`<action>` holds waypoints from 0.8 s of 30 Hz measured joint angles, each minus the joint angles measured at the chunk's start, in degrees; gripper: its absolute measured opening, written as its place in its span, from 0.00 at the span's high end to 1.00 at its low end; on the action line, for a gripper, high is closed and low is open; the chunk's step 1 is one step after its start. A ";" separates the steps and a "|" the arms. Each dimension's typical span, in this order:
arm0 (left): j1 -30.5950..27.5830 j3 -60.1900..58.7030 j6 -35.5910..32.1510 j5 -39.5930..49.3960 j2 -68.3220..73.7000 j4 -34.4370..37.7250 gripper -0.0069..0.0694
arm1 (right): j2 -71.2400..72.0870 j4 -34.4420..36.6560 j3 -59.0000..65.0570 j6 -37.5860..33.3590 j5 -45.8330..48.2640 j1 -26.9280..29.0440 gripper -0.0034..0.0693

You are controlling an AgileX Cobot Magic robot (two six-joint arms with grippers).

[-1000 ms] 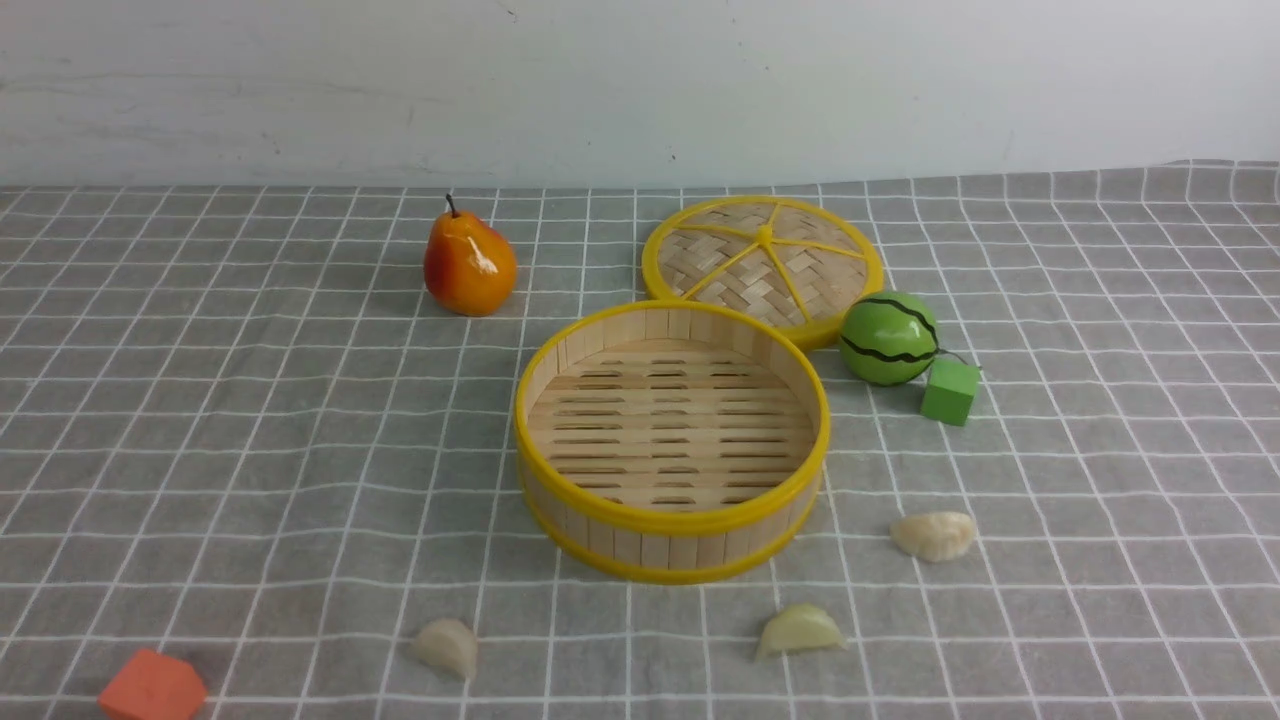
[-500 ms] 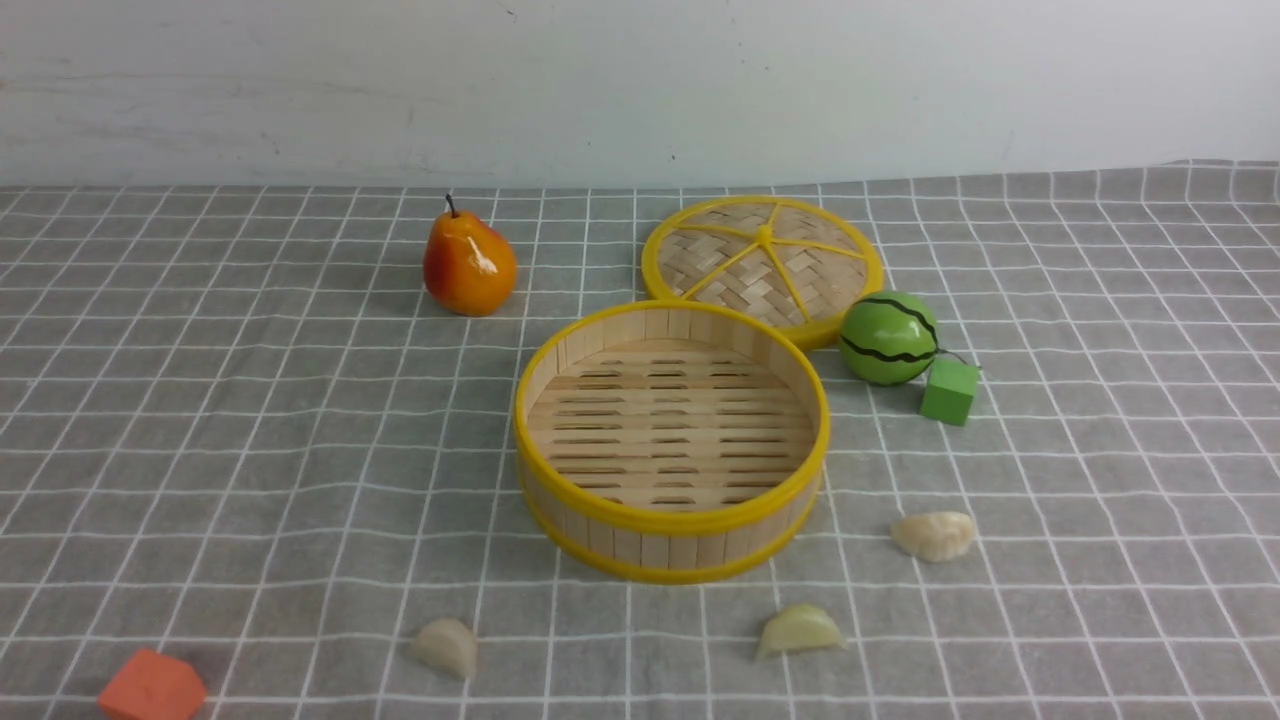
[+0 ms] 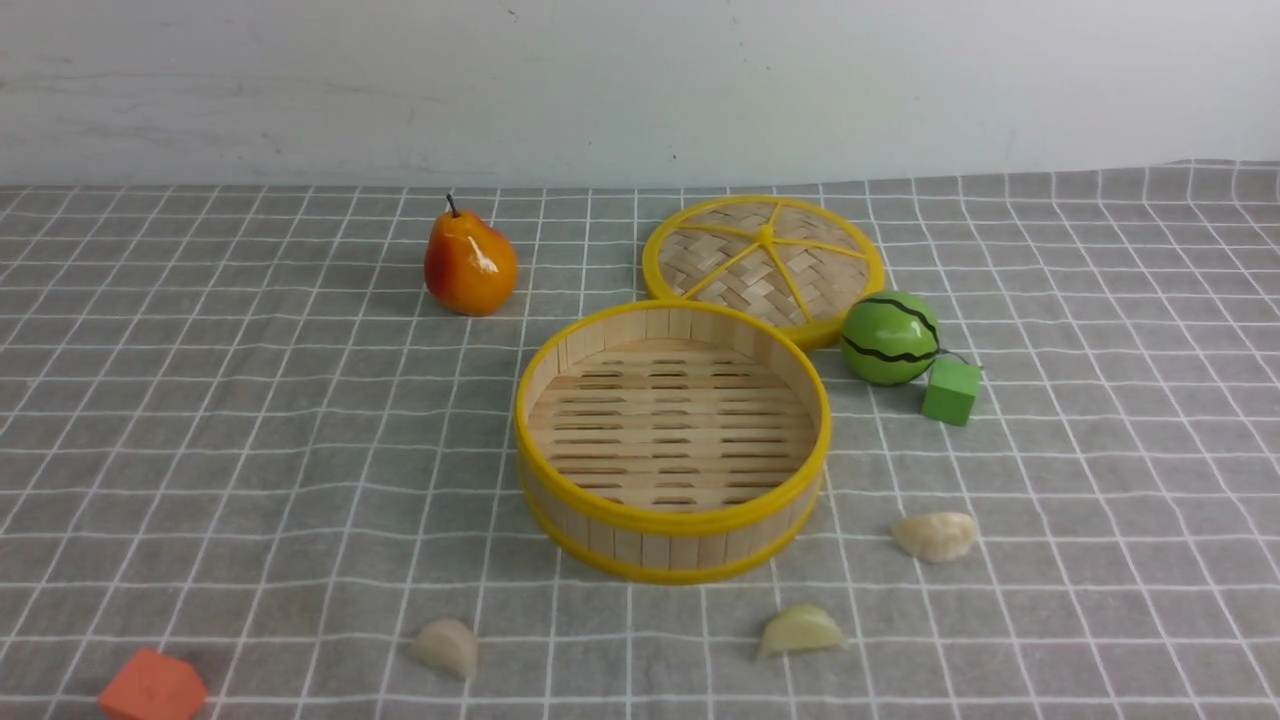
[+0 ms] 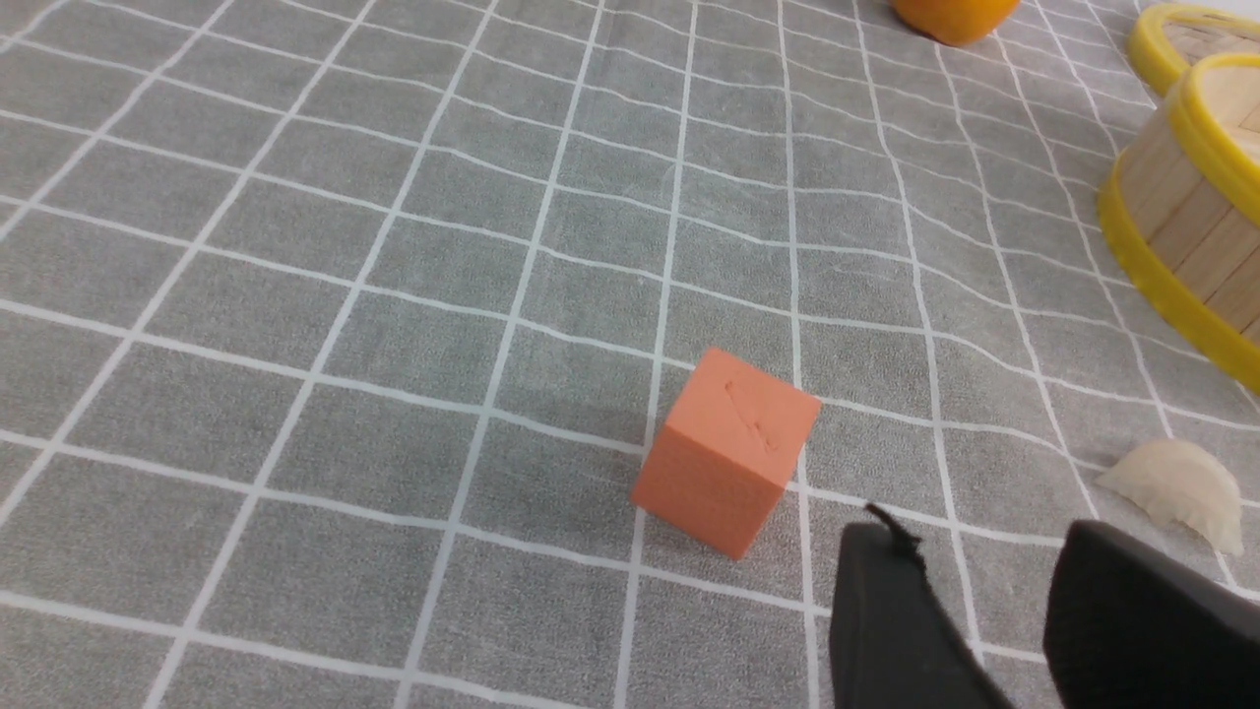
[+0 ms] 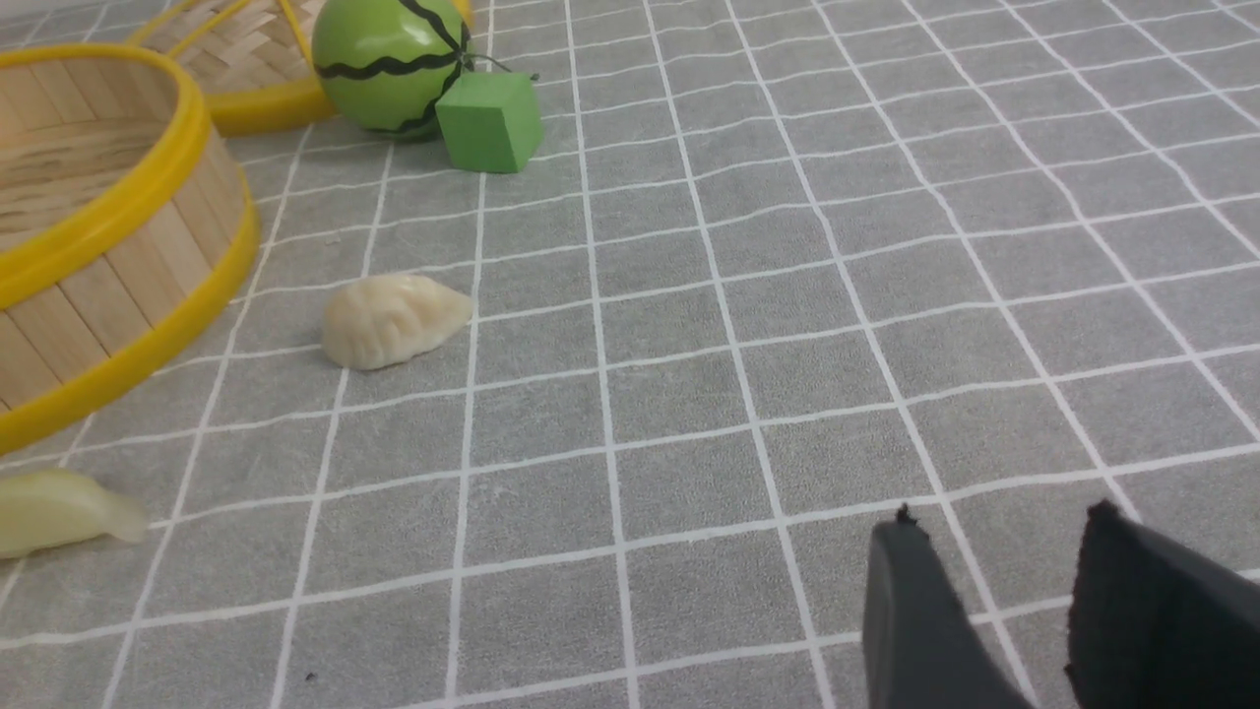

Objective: Put the dumplings into the steamer on the table with the grey tablecloth.
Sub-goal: 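Reach for and grasp a dumpling on the table with the left gripper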

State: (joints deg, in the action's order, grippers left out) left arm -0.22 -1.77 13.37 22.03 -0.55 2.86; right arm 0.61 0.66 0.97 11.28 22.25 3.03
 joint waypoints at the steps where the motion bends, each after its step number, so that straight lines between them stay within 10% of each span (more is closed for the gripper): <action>1: 0.00 0.00 0.00 0.00 0.00 0.00 0.60 | 0.00 0.74 0.00 0.00 0.00 0.00 0.62; 15: 0.00 0.00 4.19 -1.33 0.00 5.51 0.60 | 0.00 9.90 0.00 0.00 -0.05 0.00 0.62; 24: 0.00 0.00 27.64 -4.80 0.00 45.87 0.60 | 0.00 37.84 0.59 9.49 -0.03 0.00 0.62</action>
State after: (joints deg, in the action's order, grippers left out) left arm -0.22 -1.77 41.01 17.23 -0.55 48.73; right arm 0.61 38.51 1.56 20.76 22.23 3.03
